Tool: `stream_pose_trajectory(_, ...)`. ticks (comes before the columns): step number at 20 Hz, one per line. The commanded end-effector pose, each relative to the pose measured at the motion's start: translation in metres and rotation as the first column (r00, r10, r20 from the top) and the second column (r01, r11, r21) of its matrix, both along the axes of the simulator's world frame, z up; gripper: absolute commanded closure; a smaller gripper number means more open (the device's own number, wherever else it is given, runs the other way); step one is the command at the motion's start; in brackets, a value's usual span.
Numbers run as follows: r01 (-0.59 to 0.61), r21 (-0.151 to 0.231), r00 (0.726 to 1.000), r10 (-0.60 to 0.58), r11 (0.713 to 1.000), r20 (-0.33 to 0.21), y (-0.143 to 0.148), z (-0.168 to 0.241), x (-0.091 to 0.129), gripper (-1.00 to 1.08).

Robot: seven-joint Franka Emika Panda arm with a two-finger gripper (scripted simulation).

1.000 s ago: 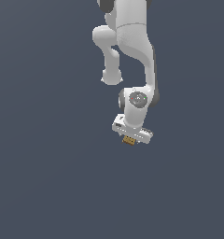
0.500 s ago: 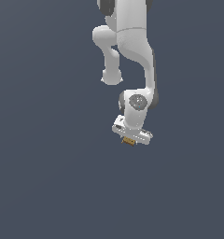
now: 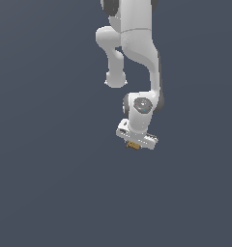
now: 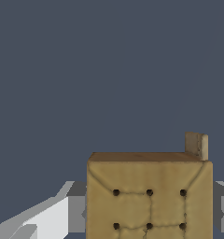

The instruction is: Pick up the object and move it to a goal position.

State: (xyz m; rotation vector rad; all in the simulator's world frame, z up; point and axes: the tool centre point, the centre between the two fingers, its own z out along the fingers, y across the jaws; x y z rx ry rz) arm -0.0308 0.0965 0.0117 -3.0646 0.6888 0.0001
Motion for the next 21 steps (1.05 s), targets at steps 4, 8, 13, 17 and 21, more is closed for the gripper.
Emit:
stream_pose_trajectory(4, 0.000, 0.000, 1.000, 0.000, 1.000, 0.000, -0.003, 0.002, -0.009, 1.08)
stream_pose_trajectory(8, 0.000, 0.000, 1.000, 0.000, 1.000, 0.000, -0.009, 0.006, -0.022, 1.08)
stream_pose_trajectory(13, 0.000, 0.000, 1.000, 0.000, 1.000, 0.000, -0.015, 0.010, -0.037, 1.08)
stream_pose_trajectory(17, 0.000, 0.000, 1.000, 0.000, 1.000, 0.000, -0.017, 0.011, -0.044, 1.08)
stream_pose_trajectory(21, 0.000, 0.000, 1.000, 0.000, 1.000, 0.000, -0.018, 0.012, -0.045, 1.08)
